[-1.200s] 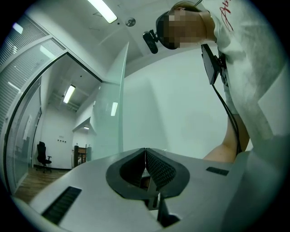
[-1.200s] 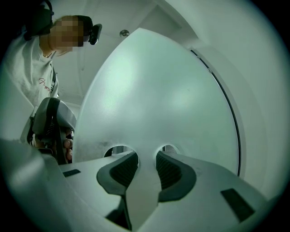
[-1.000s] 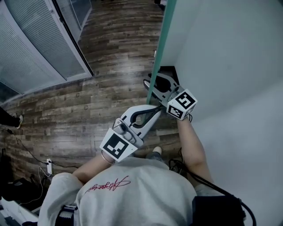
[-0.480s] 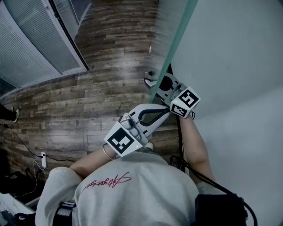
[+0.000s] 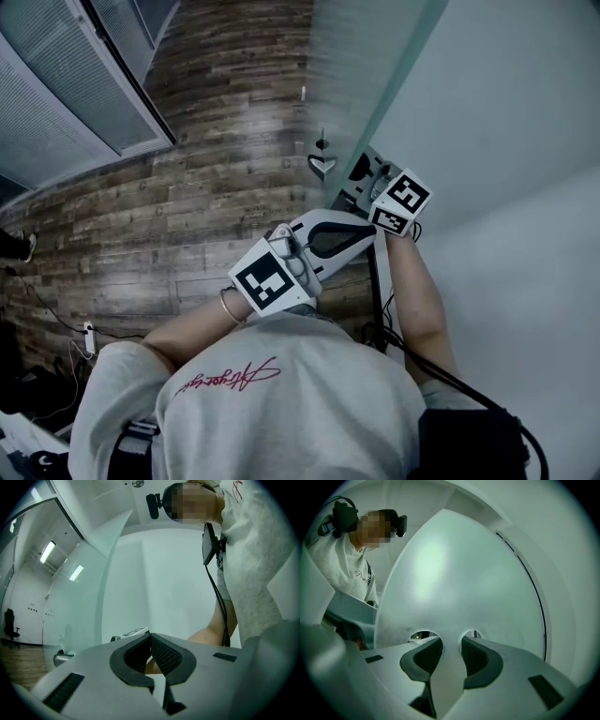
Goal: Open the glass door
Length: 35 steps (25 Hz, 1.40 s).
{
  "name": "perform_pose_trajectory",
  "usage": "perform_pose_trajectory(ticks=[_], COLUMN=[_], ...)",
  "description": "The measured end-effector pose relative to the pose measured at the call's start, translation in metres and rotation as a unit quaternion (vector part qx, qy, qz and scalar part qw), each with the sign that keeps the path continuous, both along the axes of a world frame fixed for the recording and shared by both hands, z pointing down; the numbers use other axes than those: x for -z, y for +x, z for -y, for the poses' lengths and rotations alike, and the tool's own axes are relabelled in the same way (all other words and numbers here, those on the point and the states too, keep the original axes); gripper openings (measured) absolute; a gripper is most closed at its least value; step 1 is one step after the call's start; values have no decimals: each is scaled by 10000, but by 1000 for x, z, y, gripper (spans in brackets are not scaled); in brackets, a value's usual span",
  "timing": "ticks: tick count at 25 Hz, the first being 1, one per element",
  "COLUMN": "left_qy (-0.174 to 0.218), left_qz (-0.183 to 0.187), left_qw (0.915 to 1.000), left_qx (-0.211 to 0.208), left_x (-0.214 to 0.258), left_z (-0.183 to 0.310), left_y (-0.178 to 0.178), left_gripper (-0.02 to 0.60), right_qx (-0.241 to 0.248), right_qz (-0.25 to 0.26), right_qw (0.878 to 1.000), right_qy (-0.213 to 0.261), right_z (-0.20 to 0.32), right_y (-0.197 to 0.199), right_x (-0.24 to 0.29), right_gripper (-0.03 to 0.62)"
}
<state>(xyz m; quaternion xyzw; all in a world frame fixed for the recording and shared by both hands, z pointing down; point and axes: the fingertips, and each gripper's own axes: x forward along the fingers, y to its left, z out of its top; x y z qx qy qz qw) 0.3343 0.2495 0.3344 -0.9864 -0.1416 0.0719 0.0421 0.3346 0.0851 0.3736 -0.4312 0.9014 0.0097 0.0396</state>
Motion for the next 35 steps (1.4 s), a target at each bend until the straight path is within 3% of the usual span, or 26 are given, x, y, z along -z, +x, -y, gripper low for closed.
perform_pose_trajectory(ticks=[10,19,30,35], left_qy=[12,180,-90,-39], left_qz=[-84,-167,-154,-207], left_qw=[9980,9904,9868,9837], left_qx=[-633,-1362,-1612,-1788], left_x=[-1,5,16,22], left_z=[-36,-72,-79,-85], left_y=[39,71,90,101], left_gripper=[12,12,12,12], right_qx=[212,411,713,797], right_qz=[93,108,199,175], right_qw=[9997,9991,9972,9966], right_qy=[-43,-57,-72,-105], right_z=[-20,-37,-54,-59], right_y=[33,64,89,102], right_x=[-5,-5,6,9], right_gripper=[132,131,133,133])
